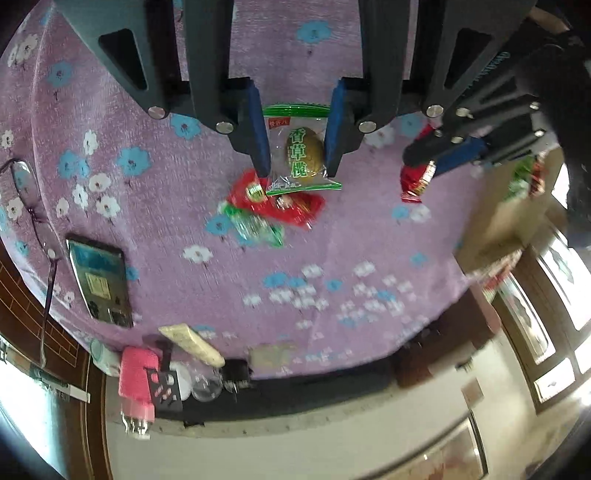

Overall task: Organize snacks
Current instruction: 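Grasp the red black-sesame packet with the left gripper while the right grasps the green-wrapped cake, then hold both packets and lift them off the table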

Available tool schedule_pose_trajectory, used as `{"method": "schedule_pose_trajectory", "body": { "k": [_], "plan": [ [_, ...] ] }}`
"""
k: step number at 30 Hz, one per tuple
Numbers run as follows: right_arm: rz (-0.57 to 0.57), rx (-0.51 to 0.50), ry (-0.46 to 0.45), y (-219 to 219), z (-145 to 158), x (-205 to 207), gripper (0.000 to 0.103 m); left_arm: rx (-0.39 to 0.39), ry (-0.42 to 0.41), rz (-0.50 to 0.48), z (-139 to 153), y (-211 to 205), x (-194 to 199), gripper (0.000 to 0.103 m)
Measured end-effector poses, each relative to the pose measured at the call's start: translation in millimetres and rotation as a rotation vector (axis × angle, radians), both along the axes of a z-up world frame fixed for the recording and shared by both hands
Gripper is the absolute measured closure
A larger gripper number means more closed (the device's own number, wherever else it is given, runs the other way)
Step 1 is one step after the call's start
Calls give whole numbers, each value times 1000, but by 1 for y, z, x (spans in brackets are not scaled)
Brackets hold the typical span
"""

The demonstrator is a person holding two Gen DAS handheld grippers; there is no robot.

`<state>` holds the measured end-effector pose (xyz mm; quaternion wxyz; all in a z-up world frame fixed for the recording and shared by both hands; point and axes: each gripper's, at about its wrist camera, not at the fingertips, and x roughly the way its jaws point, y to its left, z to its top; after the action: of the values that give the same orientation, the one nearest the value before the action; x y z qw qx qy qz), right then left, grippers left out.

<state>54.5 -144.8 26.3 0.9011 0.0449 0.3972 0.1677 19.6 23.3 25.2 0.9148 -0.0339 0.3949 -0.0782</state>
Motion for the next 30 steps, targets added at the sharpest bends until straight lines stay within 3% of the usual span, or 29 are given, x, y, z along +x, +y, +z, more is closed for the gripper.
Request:
{"method": "schedule_pose_trajectory", "body": {
  "k": [5, 12, 30],
  "plan": [
    [26, 37, -62, 4, 11, -9, 75, 26, -82, 23, 9, 0, -6, 83],
    [67, 0, -134, 18, 18, -23, 75, 44, -112, 34, 12, 2, -8, 83],
    [64, -13, -133, 19, 14, -22, 75, 110, -188, 72, 17, -2, -13, 83]
  ]
}}
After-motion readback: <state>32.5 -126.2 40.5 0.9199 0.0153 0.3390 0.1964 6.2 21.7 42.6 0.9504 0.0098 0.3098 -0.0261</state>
